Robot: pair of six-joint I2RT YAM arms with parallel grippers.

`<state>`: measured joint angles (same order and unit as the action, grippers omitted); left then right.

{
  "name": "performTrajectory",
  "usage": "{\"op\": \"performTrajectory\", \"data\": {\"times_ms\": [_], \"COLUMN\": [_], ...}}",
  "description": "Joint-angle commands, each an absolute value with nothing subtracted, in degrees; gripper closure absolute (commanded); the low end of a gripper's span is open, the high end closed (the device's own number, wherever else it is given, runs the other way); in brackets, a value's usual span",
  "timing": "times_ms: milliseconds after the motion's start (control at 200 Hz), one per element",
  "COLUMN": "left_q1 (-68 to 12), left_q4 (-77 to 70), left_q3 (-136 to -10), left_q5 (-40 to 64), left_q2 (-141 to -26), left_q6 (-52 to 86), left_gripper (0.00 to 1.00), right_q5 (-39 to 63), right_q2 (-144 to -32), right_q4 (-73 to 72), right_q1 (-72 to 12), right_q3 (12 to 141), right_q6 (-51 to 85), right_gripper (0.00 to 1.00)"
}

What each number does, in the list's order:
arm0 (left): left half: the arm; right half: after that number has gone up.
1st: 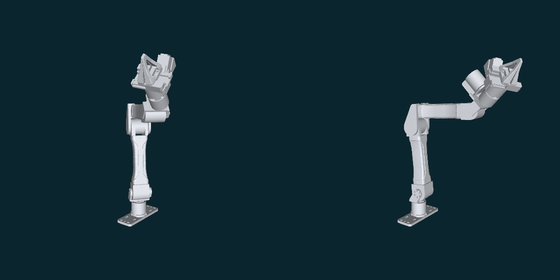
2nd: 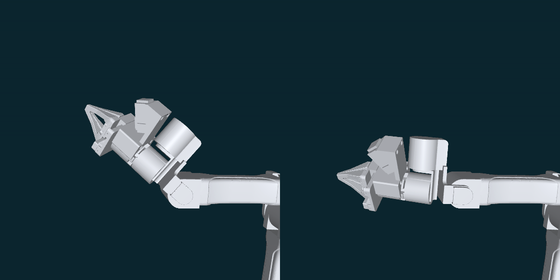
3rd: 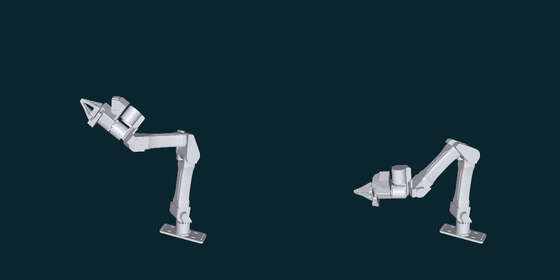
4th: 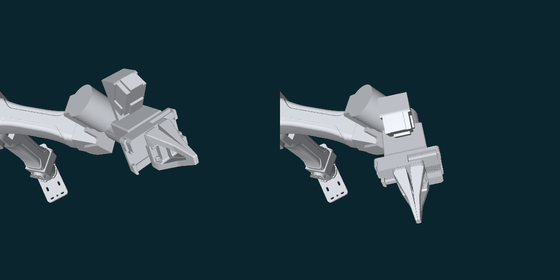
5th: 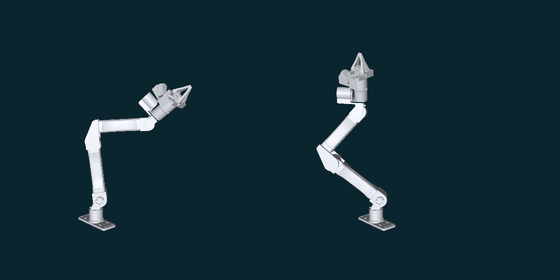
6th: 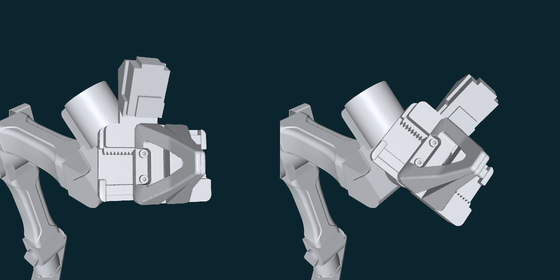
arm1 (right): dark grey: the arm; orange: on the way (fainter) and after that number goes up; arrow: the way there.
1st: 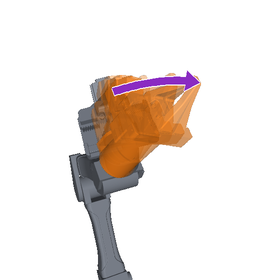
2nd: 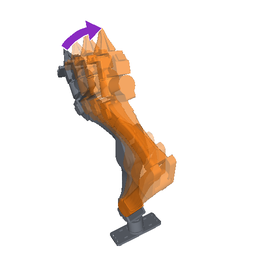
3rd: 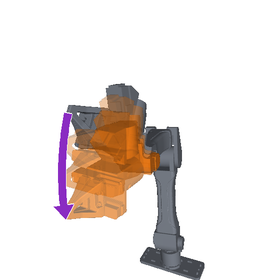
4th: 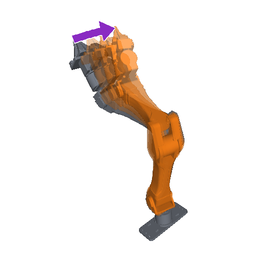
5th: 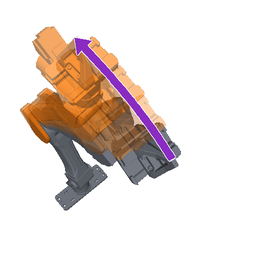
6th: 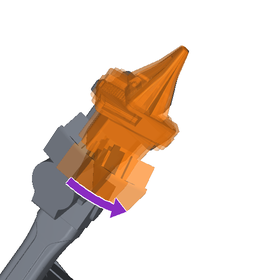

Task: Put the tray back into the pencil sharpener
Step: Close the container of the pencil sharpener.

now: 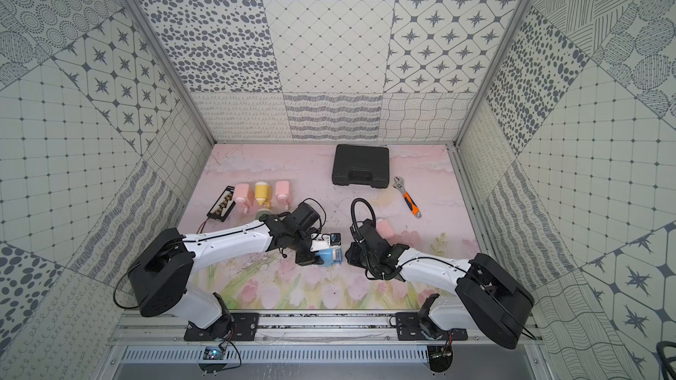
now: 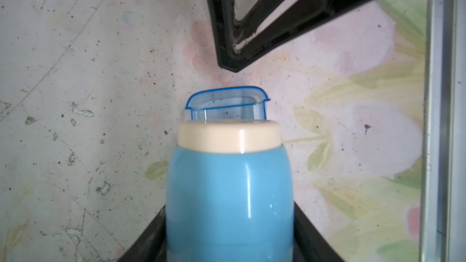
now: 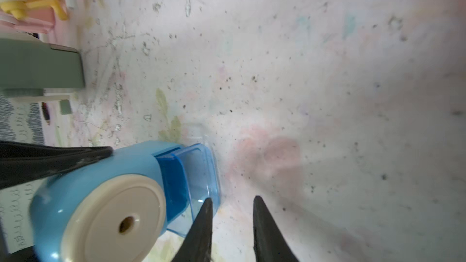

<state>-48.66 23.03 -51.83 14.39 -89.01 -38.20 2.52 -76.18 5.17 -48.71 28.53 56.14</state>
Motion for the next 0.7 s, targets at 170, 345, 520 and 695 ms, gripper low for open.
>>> {"op": "performTrajectory", "data": {"times_ms": [170, 345, 520, 695], "left_q1": [-48.7, -48.6, -48.6, -48.6], "left_q4": [18.9, 19.4, 17.1, 16.4], "left_q3": [-50.3, -50.7, -48.9, -48.4], "left_q5": [7.5, 7.6, 2.7, -3.5], "left_q2": [-89.5, -88.8, -84.3, -78.4], "left_q6": [-39.6, -37.8, -32.5, -16.2], "left_gripper": [0.53, 0.64, 0.81, 1.00], "right_q5": [11.9, 15.0, 8.4, -2.3], "right_q2": [-84.8, -86.5, -79.1, -67.2], "right_q4": [-10.4, -18.9, -7.7, 7.3], "right_q1": [-50.3, -50.3, -50.0, -49.6], "right_q3": [28.3, 26.9, 26.6, 26.9], "right_q6": [59.0, 61.4, 59.8, 58.6], "right_gripper": [0.71, 0.67, 0.66, 0.63]}}
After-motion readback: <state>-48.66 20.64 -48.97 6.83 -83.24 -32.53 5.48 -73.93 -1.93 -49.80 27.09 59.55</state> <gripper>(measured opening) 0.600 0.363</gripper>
